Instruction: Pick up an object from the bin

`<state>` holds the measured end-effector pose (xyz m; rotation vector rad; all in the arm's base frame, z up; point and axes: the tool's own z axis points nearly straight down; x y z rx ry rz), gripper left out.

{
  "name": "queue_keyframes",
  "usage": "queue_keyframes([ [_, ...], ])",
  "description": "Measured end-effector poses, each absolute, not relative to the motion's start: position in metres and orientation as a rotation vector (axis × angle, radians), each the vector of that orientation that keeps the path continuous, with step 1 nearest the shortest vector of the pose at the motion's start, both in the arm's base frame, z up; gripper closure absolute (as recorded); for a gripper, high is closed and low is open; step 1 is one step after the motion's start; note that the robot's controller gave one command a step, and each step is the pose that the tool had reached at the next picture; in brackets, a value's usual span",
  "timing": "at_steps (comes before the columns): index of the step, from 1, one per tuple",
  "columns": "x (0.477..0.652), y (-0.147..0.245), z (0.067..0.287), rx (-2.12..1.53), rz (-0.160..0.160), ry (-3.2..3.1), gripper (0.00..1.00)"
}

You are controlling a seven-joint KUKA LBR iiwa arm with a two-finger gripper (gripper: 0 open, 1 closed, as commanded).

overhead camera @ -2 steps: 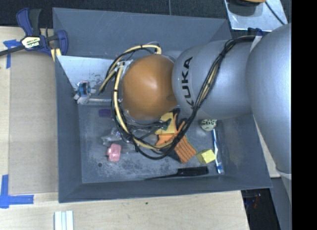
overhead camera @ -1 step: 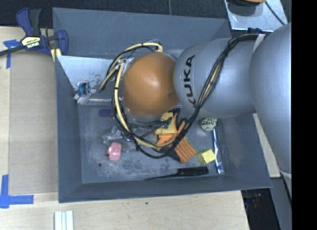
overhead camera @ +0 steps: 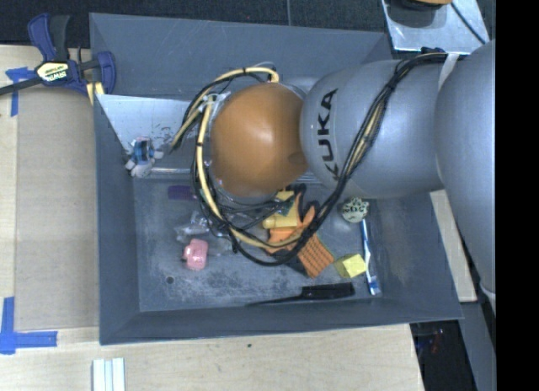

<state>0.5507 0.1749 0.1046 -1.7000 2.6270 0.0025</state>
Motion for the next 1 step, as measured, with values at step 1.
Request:
queue_keyframes([
  [1,0.5502,0.1749,0.1309,-1.699,0.005,2.630,1.00],
])
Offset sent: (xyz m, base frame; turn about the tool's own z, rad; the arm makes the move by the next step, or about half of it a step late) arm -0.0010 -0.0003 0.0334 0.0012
